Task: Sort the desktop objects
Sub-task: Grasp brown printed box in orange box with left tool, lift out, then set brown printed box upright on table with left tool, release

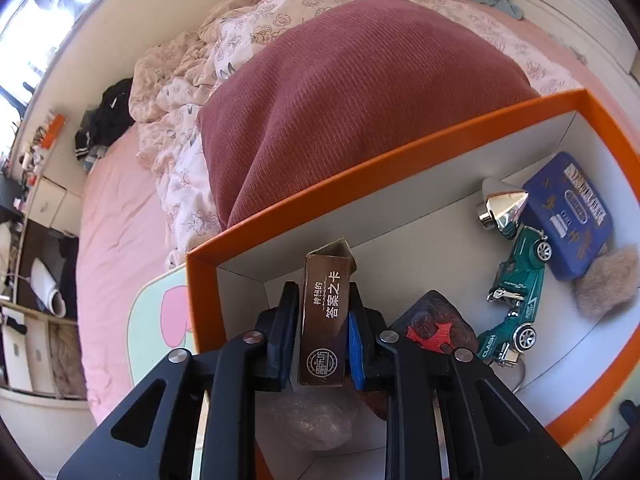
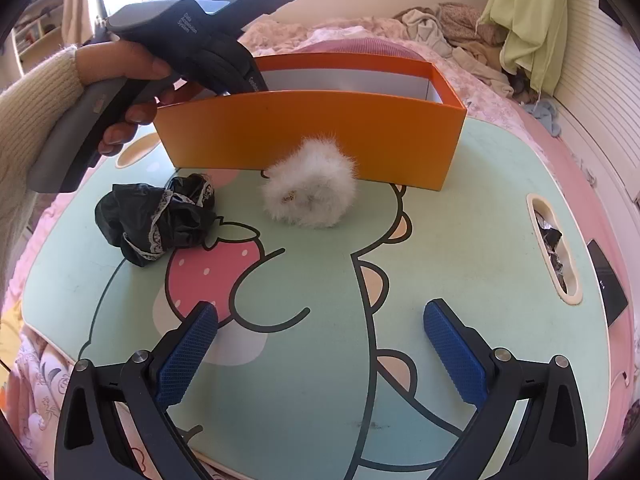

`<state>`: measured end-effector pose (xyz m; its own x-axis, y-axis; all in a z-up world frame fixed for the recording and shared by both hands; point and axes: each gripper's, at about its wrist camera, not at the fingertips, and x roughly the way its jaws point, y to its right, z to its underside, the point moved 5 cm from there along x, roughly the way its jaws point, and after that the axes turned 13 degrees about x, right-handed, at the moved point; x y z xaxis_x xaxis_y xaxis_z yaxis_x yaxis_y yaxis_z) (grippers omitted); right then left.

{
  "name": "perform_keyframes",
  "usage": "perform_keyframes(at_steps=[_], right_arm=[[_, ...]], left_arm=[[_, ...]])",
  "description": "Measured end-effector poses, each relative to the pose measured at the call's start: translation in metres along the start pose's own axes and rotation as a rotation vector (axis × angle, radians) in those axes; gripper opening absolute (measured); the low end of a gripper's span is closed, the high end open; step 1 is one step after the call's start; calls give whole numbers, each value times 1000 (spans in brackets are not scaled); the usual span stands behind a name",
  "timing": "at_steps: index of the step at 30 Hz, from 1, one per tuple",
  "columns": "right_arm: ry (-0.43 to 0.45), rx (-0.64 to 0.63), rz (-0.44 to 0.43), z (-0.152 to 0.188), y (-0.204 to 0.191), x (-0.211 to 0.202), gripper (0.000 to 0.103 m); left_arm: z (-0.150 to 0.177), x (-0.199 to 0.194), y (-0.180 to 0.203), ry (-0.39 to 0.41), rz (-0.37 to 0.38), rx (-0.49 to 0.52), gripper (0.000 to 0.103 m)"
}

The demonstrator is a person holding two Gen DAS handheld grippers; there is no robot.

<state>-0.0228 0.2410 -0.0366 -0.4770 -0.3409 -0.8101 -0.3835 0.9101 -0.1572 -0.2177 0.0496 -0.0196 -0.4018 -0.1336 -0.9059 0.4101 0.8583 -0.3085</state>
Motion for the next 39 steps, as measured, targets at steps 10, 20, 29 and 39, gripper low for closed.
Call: perform_keyframes(at_steps=[10, 20, 29, 39], right_arm=[[-1, 2, -3, 0, 0, 0, 103], [-3, -5, 5, 1, 1, -1, 103], [-4, -5, 4, 2, 2, -2, 103], [-7, -9, 7, 3, 4, -3, 103]], left_arm=[[75, -139, -28, 457, 266, -209, 19], [183, -70, 9, 297, 267, -305, 20], [184, -68, 13, 338, 401, -372, 44], [227, -78, 45, 405, 157, -180, 103]])
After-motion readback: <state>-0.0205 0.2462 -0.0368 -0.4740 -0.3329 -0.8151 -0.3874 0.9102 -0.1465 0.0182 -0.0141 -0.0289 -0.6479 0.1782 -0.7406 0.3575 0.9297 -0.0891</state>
